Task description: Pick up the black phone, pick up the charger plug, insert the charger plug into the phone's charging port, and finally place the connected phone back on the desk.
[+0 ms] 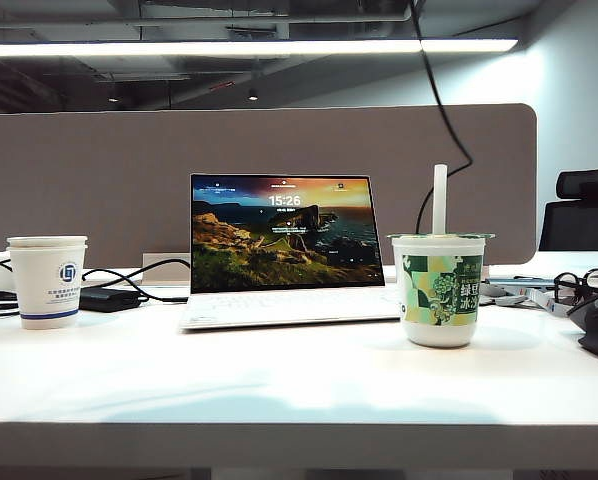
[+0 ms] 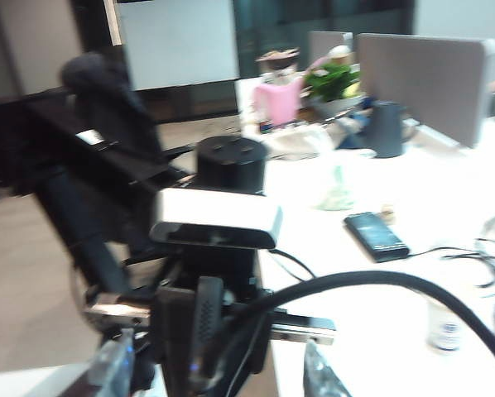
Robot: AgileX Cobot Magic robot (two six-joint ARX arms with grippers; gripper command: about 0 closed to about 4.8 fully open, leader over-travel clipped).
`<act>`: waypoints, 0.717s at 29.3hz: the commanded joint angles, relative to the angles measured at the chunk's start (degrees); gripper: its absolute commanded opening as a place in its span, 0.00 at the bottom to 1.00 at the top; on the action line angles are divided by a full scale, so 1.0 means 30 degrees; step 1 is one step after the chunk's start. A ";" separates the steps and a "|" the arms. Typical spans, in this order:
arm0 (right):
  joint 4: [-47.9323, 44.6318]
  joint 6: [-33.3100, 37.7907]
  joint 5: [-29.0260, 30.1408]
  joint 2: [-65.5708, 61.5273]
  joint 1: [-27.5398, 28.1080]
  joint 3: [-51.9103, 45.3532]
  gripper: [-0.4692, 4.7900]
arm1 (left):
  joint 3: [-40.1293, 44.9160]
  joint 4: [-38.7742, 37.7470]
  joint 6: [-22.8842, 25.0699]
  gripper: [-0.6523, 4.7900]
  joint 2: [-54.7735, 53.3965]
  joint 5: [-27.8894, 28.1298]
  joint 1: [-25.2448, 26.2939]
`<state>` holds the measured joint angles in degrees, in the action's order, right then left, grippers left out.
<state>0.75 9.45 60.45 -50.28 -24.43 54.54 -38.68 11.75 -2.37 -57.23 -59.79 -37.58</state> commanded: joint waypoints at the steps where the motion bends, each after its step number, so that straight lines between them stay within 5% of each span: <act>1: -0.0313 0.0794 -0.0124 0.0656 0.1013 0.0073 0.58 | -0.0168 0.0678 0.0153 0.11 0.0109 0.2302 -0.0007; 10: 0.0277 0.1858 -0.0517 0.1610 0.3198 0.0073 0.59 | -0.0168 -0.1960 -0.0437 0.11 -0.0022 1.0754 -0.0007; 21: 0.0678 0.2863 -0.2616 0.1617 0.3191 0.0073 0.58 | -0.0168 -0.2725 -0.2557 0.11 -0.4721 1.0375 0.0648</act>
<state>3.16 17.56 52.62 -45.50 -14.83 54.57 -38.68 1.32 -8.10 -70.26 -28.34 -36.32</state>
